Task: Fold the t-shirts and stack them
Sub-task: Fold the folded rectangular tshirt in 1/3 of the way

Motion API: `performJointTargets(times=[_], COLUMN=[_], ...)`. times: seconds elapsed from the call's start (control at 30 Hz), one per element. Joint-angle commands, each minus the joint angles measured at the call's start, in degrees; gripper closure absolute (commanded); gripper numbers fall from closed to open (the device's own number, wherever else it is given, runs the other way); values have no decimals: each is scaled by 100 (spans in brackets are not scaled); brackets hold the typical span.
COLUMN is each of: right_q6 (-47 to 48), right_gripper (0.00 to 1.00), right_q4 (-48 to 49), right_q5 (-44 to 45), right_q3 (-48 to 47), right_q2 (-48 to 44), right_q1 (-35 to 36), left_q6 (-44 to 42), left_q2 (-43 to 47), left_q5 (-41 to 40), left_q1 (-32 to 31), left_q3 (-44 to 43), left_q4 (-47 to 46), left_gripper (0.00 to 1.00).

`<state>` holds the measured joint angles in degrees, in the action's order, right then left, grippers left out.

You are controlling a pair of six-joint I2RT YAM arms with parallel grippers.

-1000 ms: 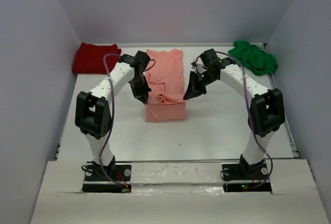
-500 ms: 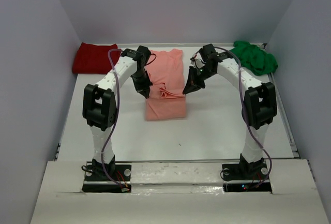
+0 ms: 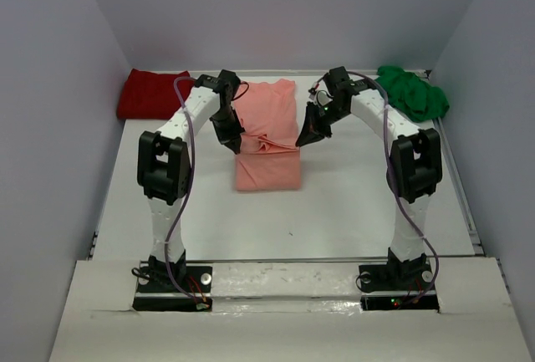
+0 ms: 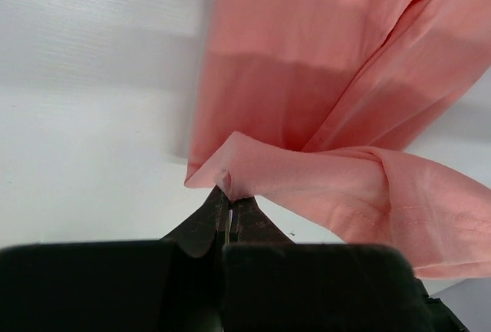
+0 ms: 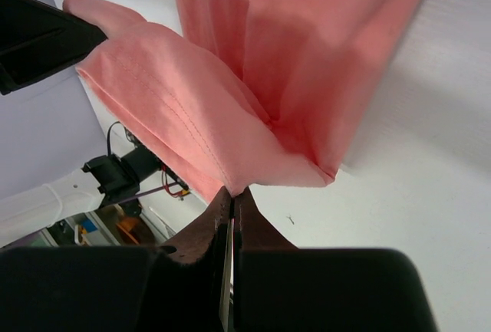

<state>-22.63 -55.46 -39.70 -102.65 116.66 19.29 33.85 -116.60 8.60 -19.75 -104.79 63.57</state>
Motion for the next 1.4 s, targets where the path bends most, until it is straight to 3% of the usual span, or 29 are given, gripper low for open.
performJointTargets(times=[0.0, 1.37], right_q6=[136, 233], right_gripper=[100, 100], right_q4=[-105, 150], right_q5=[-81, 173], right_q3=[-317, -1556], right_q2=[129, 1421], right_q1=[-83, -189], left_q6=[-150, -528], left_q2=[-38, -1366], left_q5=[-104, -350], left_q1=[138, 595], left_q3=[-313, -1781], left_q4=[156, 147], left_gripper=[100, 100])
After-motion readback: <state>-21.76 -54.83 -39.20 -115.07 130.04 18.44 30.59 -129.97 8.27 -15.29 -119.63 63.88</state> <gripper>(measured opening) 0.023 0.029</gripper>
